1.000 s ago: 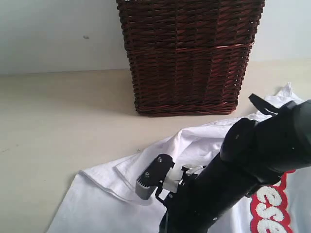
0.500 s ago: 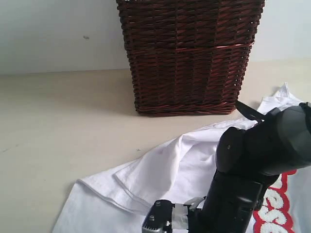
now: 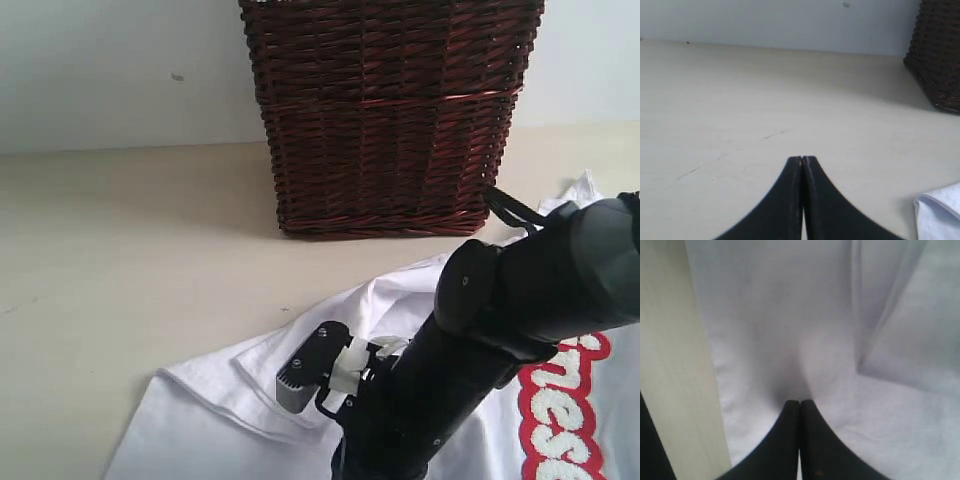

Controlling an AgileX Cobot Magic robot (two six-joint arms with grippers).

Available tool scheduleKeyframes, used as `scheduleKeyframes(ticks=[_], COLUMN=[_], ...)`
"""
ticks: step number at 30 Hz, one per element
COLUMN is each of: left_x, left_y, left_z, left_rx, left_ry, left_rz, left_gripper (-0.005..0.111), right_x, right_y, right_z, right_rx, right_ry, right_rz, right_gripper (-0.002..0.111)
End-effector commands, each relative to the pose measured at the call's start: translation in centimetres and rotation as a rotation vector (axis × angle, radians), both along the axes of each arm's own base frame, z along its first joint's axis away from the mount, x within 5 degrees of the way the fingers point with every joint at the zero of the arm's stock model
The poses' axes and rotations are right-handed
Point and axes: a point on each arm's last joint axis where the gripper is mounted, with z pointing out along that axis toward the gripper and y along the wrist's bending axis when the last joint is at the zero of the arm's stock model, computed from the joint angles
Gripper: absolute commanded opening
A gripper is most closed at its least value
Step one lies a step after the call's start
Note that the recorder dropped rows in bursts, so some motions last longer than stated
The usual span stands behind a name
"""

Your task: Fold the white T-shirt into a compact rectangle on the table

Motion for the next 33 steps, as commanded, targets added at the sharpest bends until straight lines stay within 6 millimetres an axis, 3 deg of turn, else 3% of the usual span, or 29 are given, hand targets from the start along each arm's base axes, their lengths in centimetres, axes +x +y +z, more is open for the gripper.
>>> scheduleKeyframes(ticks=[1, 15, 18, 22, 24, 26, 29, 33], left_x=[0.0, 0.0, 0.0, 0.0, 0.0, 0.0, 0.0, 0.0], left_y=[0.0, 0.0, 0.0, 0.0, 0.0, 0.0, 0.0, 0.0], left_z=[0.1, 0.1, 0.1, 0.1, 0.1, 0.1, 0.1, 0.1], left_rx=[-0.006, -0.006, -0.006, -0.006, -0.006, -0.006, -0.006, -0.006], left_ry=[-0.011, -0.011, -0.011, -0.011, -0.011, -0.011, -0.011, -0.011], left_rz=[-0.005, -0.005, -0.005, -0.005, -0.005, -0.005, -0.005, -0.005], left_gripper=[0.0, 0.0, 0.0, 0.0, 0.0, 0.0, 0.0, 0.0], right_x=[-0.8, -2.6, -2.6, -1.3, -0.8, 0.0, 2.4, 5.7], right_y=[-0.4, -0.6, -0.2, 1.0, 1.3, 1.5, 2.4, 4.4], right_z=[-0.9, -0.2, 1.4, 6.8, 9.5, 10.5, 9.4, 6.7], right_rx=[-0.045, -0.033, 0.032, 0.172, 0.253, 0.293, 0.268, 0.216], right_ry=[0.081, 0.27, 0.276, 0.077, -0.094, -0.248, -0.439, -0.48], right_rz=[0.055, 0.145, 0.186, 0.229, 0.303, 0.351, 0.335, 0.283], right_gripper=[0.0, 0.0, 0.0, 0.002, 0.01, 0.025, 0.046, 0.049])
